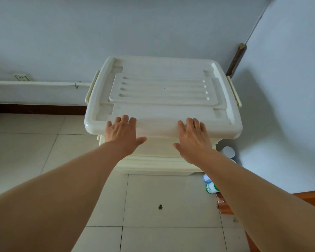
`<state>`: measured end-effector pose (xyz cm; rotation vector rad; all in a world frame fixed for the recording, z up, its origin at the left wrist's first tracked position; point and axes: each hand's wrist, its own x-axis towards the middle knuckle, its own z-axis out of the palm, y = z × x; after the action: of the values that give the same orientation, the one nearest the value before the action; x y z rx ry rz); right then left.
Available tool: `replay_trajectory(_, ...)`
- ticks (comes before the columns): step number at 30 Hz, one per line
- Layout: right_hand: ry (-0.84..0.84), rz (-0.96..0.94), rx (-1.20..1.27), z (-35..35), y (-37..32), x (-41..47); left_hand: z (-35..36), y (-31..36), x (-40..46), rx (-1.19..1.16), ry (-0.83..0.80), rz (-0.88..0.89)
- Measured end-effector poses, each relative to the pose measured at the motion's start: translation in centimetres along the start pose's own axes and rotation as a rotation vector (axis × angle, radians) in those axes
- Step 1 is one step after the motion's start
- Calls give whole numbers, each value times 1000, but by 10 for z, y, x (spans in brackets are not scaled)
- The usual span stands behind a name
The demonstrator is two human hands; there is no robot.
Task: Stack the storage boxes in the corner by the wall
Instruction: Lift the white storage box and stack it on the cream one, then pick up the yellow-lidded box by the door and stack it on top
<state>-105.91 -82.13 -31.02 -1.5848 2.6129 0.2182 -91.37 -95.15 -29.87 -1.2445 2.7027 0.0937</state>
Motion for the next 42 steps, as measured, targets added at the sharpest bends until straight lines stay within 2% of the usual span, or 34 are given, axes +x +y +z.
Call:
replay_trajectory(4, -13, -11, 34, -13, 2, -12, -3, 0, -20, -2, -75, -6)
replay_trajectory(11, -3, 6, 77, -31, 1, -42, -10, 8, -56, 14, -106, 12)
replay_trajectory(16, 10, 82, 124, -28, -1, -74, -10, 27, -74, -13, -121, 110)
replay_trajectory(28, -40, 431, 153, 20, -22, -225, 22, 61, -166, 42, -166, 511)
replay_trajectory(36, -103, 667, 149, 70, -5, -348, 60, 132, -239, 122, -261, 714)
replay_trajectory(42, -120, 957, 95, 136, 21, -430, 109, 193, -288, 210, -326, 824)
